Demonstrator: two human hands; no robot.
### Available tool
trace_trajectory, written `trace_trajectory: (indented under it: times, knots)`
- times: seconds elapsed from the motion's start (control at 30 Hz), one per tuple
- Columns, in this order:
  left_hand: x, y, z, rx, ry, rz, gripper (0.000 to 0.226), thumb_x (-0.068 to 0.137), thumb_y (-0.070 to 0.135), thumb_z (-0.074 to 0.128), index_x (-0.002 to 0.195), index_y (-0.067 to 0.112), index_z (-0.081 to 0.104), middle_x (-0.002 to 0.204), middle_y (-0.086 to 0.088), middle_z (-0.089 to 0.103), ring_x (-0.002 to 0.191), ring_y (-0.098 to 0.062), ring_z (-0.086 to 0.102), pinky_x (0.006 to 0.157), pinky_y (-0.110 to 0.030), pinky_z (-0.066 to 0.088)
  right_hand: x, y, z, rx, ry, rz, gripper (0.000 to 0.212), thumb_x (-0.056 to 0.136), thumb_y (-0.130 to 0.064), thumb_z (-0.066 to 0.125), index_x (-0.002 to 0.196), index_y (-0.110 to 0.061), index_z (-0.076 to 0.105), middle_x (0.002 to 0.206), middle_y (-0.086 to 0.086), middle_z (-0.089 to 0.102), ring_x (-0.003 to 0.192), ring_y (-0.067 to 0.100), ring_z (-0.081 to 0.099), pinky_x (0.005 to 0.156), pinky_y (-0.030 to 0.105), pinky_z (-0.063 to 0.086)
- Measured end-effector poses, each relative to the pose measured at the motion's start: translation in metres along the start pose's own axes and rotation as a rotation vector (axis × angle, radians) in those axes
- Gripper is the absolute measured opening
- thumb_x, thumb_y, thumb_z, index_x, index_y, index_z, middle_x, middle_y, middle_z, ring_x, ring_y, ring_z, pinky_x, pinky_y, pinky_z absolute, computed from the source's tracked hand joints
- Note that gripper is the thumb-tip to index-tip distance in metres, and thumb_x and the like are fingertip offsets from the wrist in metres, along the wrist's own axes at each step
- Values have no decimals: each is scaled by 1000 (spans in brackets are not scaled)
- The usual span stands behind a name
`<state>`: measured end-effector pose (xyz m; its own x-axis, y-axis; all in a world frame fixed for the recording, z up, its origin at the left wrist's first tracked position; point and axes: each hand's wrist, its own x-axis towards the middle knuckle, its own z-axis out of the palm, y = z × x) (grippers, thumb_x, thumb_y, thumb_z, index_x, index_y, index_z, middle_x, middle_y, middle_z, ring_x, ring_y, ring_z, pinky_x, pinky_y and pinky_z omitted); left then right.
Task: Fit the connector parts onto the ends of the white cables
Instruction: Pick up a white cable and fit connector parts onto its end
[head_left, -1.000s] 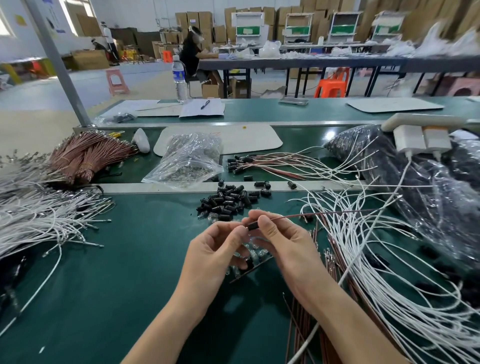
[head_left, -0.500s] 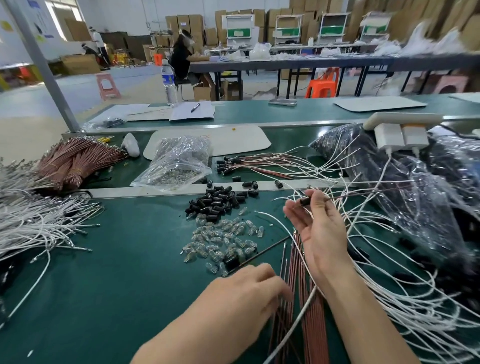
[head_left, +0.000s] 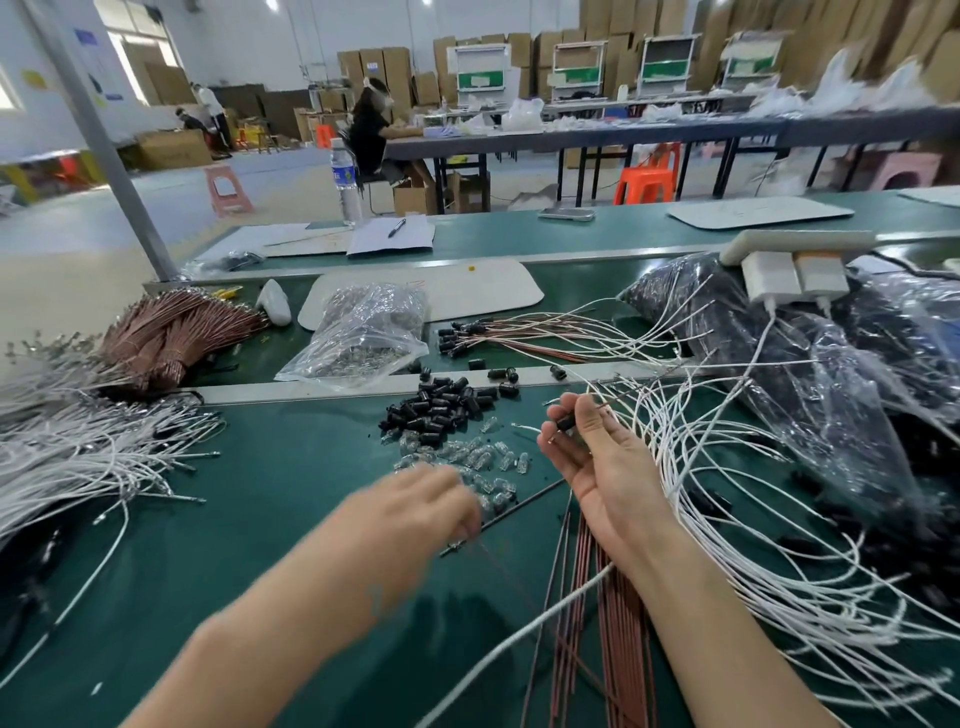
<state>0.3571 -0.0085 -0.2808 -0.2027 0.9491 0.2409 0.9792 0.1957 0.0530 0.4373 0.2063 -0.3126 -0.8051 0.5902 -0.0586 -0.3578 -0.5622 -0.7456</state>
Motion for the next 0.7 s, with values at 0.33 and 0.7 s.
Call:
trace_trajectory:
  times: [0.33,0.7]
  knots:
    - [-62,-65,-14,-123,157,-556,21,92,3,67,89,23,62,90,12,59,90,-16,58,85,-42,49,-4,1,2,2,8,11,31,99,-24,55,115,2,66,92,10,68,84,19,69,83,30,61]
    - [-35,-13,14,-281,72,-452,20,90,64,39,92,47,50,99,29,51,89,12,52,75,-17,45,5,-15,-9,-137,401,-421,16,102,-16,55,103,-14,71,88,-3,70,82,9,69,79,22,58]
